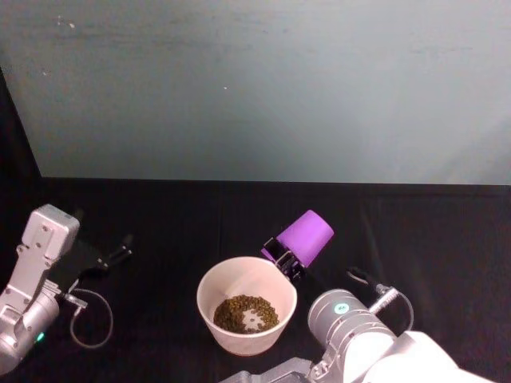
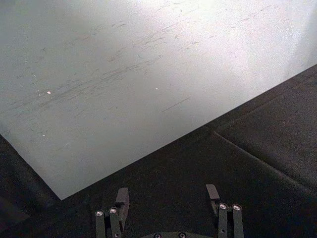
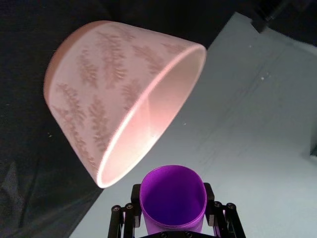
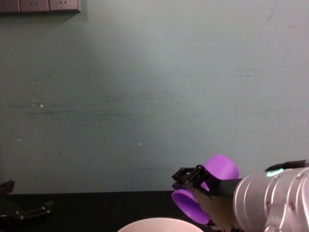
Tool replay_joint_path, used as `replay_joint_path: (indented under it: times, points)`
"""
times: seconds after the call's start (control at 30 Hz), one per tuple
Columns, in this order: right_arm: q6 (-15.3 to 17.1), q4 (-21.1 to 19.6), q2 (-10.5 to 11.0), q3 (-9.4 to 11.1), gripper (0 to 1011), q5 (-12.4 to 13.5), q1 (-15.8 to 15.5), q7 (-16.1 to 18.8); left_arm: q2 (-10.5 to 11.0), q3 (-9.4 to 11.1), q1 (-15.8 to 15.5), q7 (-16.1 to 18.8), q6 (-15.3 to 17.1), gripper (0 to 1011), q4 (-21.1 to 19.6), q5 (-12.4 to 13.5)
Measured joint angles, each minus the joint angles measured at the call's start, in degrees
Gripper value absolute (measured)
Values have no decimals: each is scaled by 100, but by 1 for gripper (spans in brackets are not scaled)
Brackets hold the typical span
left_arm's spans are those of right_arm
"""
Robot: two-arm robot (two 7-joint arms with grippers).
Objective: Pick up the cup and pour the mung beans from the cup into the bowl.
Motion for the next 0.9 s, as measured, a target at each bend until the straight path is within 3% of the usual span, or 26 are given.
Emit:
replay_joint_path:
  times: [0.17,0.27,0.3,0.4,0.43,0.53,0.57,0.6,0.63,0.73,0.77,0.83,0.87,0.9]
  points:
    - [79,-151,55,356,724,403,-183,-155,0,0,0,0,0,1003,0,0]
    - [137,-304,131,750,726,902,-376,-386,0,0,0,0,0,1004,0,0]
    - [150,-375,177,998,724,1222,-496,-526,0,0,0,0,0,1004,0,0]
    - [141,-473,242,1447,724,1826,-719,-778,0,0,0,0,0,1004,0,0]
    - [98,-524,277,1797,724,2263,-900,-955,0,0,0,0,0,1004,0,0]
    - [-54,-560,291,2349,726,3060,-1194,-1253,0,0,0,0,0,1004,0,0]
    - [-199,-561,274,2709,724,3578,-1385,-1409,0,0,0,0,0,1004,0,0]
    - [-287,-554,253,2902,724,3853,-1488,-1498,0,0,0,0,0,1003,0,0]
    - [-477,-517,191,3261,726,4386,-1684,-1619,0,0,0,0,0,1003,0,0]
    - [-757,-410,54,3745,724,5123,-1941,-1721,0,0,0,0,0,1003,0,0]
    - [-931,-322,-61,4028,724,5565,-2084,-1752,0,0,0,0,0,1003,0,0]
    - [-1074,-230,-171,4260,726,5943,-2190,-1753,0,0,0,0,0,1003,0,0]
    - [-1209,-127,-299,4488,724,6310,-2286,-1734,0,0,0,0,0,1004,0,0]
    - [-1277,-86,-356,4592,726,6507,-2324,-1719,0,0,0,0,0,1003,0,0]
